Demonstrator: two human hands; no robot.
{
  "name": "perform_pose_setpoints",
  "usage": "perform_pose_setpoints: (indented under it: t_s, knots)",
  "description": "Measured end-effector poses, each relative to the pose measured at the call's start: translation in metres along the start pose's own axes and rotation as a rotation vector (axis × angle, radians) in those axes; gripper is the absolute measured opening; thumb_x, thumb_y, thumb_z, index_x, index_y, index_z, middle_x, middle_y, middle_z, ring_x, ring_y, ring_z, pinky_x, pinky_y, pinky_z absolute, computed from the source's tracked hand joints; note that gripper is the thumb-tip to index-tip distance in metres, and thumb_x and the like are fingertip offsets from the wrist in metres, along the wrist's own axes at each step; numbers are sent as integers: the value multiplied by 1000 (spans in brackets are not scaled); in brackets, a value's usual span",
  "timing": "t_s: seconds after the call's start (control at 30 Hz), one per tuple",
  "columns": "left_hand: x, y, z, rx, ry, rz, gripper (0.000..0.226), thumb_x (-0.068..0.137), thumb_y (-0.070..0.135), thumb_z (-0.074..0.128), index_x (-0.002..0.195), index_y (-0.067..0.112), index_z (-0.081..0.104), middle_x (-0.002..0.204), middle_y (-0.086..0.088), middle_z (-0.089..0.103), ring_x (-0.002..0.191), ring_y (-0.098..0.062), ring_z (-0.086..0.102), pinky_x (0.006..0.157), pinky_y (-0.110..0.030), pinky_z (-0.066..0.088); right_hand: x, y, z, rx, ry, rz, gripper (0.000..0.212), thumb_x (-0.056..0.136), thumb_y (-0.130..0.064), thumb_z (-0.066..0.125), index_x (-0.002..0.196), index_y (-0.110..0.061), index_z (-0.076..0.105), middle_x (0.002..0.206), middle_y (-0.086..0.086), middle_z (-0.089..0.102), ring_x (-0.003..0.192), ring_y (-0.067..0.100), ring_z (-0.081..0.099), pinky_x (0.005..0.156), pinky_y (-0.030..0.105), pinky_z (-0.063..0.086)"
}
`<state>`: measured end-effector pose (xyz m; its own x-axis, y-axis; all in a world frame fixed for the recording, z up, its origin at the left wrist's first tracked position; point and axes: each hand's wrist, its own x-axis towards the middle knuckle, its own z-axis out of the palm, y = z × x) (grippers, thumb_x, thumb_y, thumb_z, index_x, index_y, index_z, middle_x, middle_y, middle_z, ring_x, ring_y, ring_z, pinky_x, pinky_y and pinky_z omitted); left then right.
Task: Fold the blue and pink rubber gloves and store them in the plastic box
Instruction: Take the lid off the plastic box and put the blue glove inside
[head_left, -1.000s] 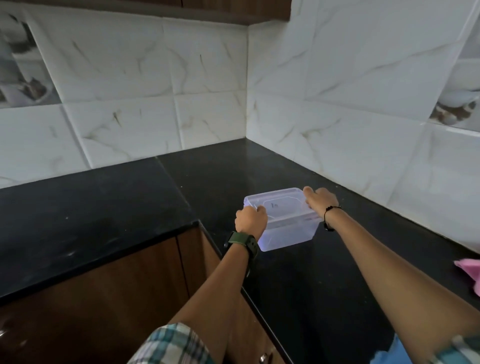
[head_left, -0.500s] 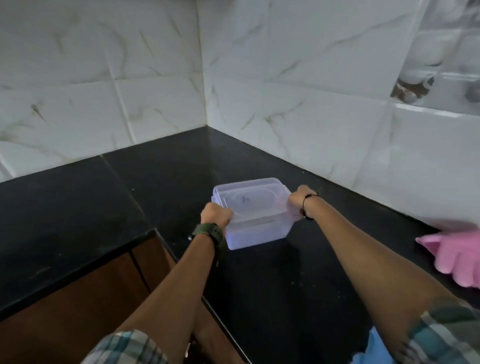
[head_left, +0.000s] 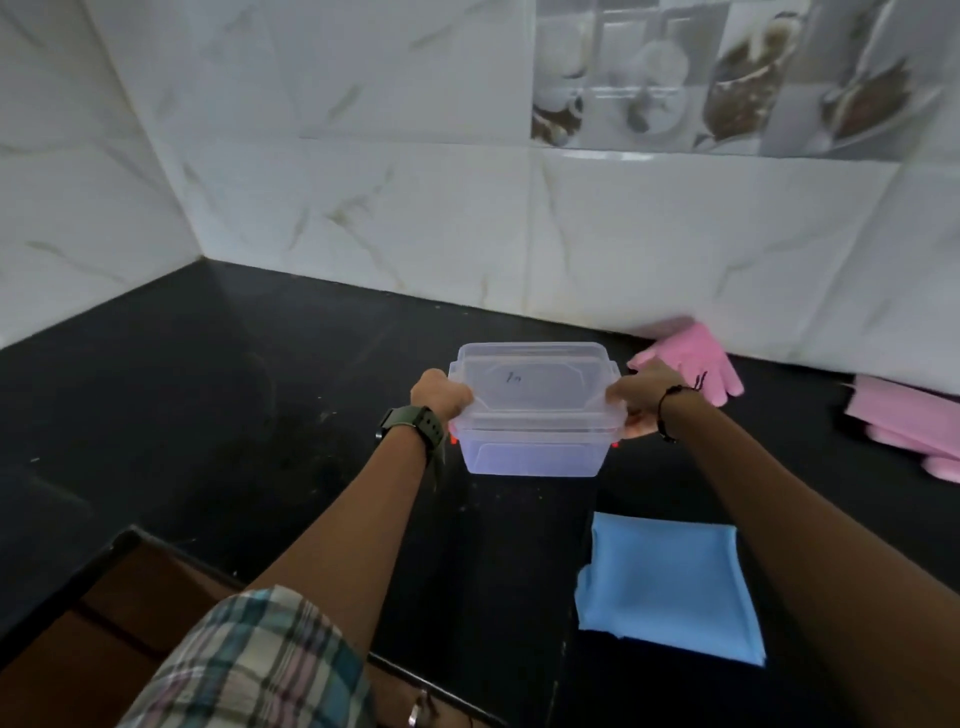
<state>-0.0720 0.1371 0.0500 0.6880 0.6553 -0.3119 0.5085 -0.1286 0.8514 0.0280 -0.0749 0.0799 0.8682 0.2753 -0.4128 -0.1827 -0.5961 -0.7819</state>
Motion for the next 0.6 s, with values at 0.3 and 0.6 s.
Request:
perform_pose_setpoints:
  t_s: [0.3, 0.6]
  knots:
    - [-5, -14, 2, 243, 62, 87, 28, 85, 12, 58, 104, -8, 62, 111, -23, 65, 101, -36, 64, 90, -44, 55, -15, 31, 15, -35, 149, -9, 17, 80, -10, 62, 72, -9, 48, 87, 18, 65, 78, 34, 71, 63, 38, 60]
    - [-25, 2, -5, 361, 182, 210, 21, 84, 3, 51, 64, -1, 50, 67, -10, 52, 77, -34, 57, 66, -34, 46, -20, 24, 18, -312, 328, -178, 32, 82, -11, 58, 57, -11, 39, 59, 7, 46, 56, 20, 46, 50, 23, 36]
